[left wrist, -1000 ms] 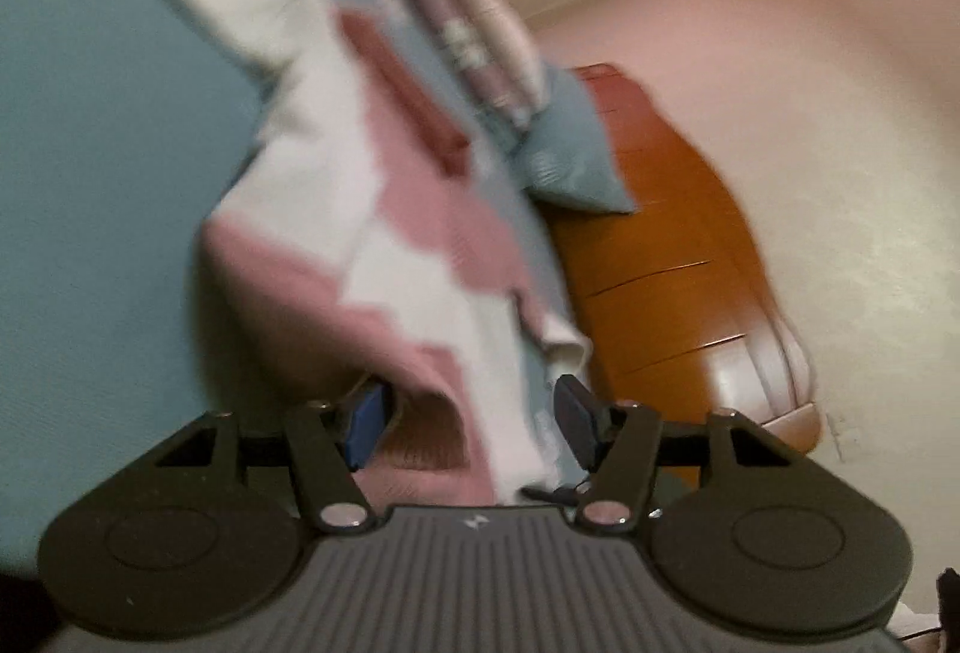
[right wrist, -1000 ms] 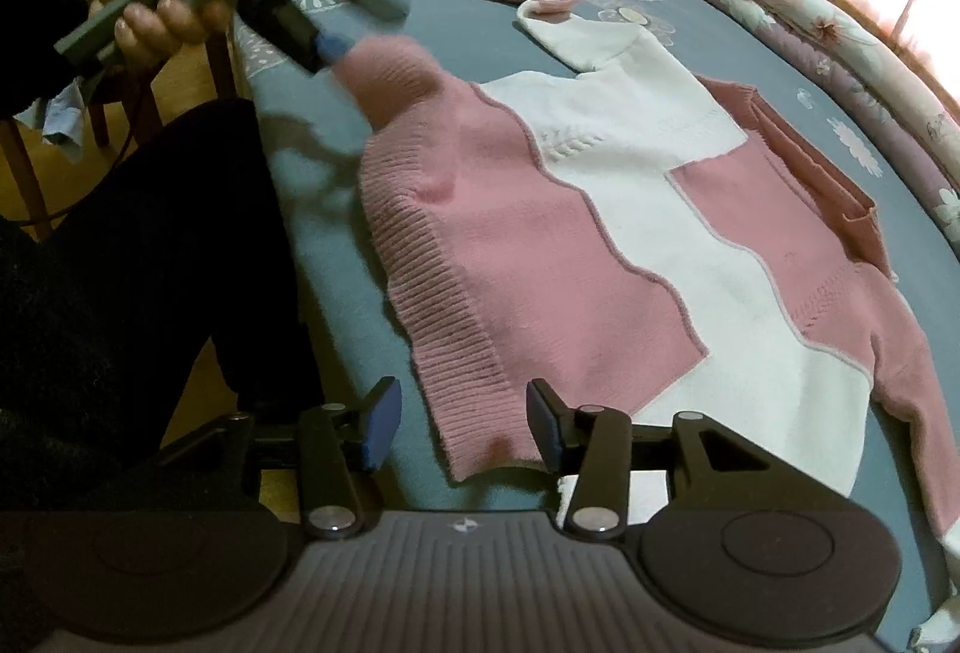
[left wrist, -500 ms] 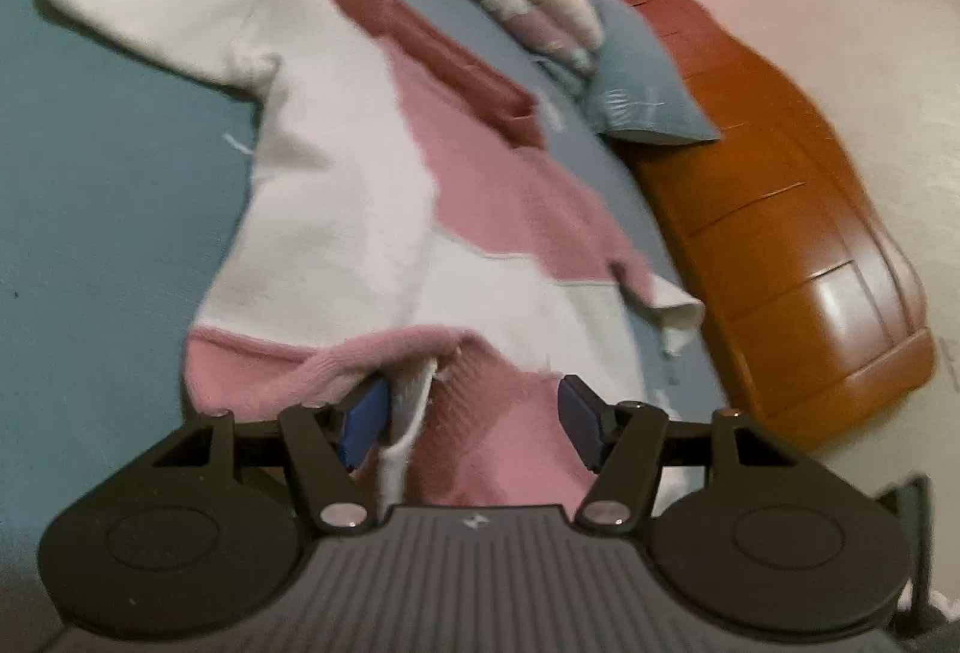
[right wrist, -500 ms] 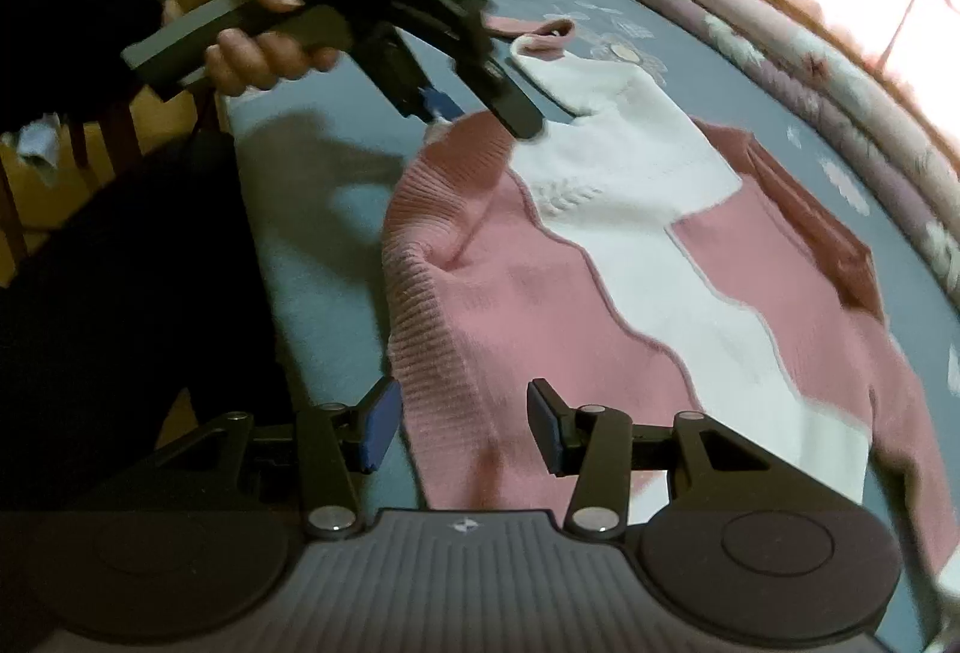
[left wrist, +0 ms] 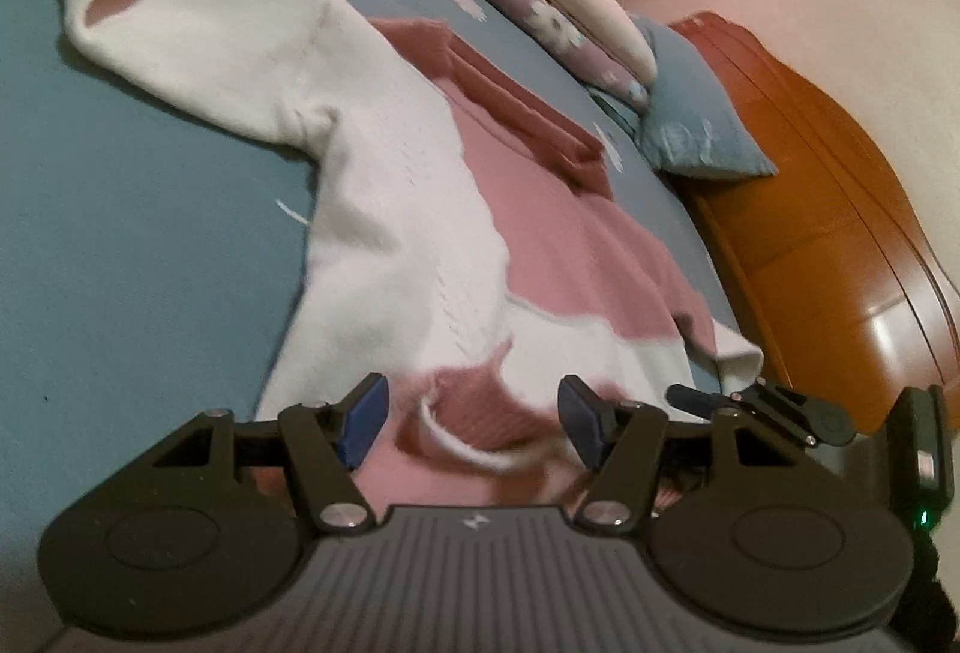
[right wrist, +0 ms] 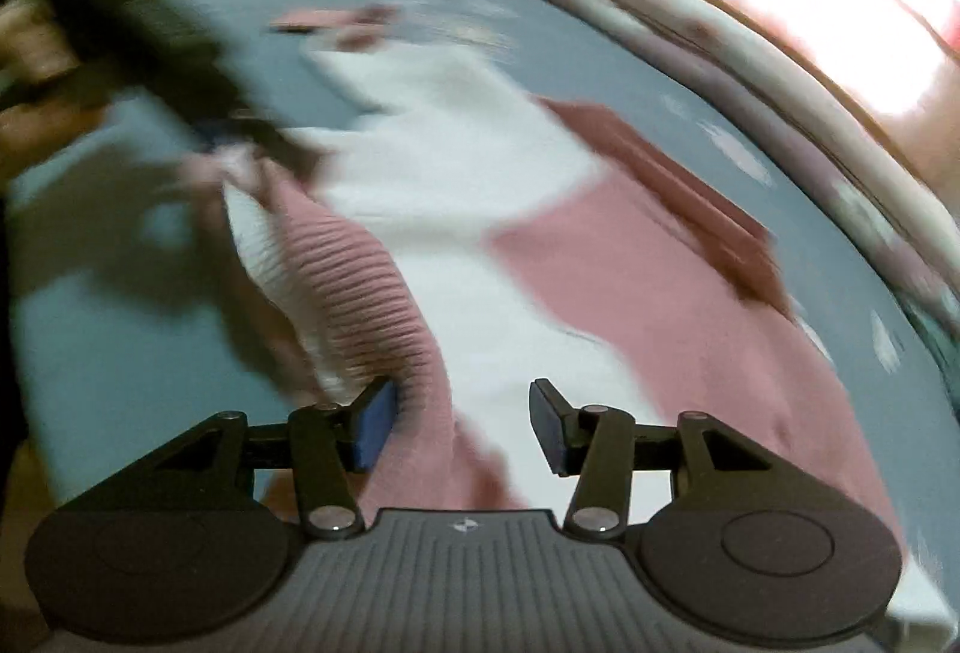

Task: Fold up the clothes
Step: 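Lift the hem with the left gripper while the right gripper grasps the hem edge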

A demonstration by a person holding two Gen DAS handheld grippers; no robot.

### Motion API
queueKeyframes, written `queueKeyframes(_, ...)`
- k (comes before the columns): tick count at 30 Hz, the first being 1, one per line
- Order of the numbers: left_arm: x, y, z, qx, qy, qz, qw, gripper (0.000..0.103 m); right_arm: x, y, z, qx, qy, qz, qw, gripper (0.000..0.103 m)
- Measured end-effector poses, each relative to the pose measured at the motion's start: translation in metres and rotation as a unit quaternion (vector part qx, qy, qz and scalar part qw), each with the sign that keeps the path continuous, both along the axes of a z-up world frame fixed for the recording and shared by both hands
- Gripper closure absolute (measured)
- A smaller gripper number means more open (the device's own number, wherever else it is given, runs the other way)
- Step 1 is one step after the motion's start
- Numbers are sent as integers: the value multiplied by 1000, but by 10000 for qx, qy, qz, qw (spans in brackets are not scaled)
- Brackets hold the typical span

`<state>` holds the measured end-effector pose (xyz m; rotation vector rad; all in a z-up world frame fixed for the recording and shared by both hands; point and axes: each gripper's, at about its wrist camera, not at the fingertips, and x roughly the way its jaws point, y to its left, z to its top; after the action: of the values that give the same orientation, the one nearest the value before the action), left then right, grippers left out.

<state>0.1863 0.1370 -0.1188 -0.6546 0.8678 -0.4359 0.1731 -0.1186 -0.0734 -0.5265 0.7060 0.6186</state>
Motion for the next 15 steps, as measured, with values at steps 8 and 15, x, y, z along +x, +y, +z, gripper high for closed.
queueKeyframes(8, -2, -9, 10, 686, -181, -72, 9975, 41, -14, -55, 11, 588, 214, -955, 9935, 48)
queueKeyframes(15, -1, -21, 9, 1179, -186, -318, 9923, 40, -98, -18, 19, 187, -450, 586, 9971, 47)
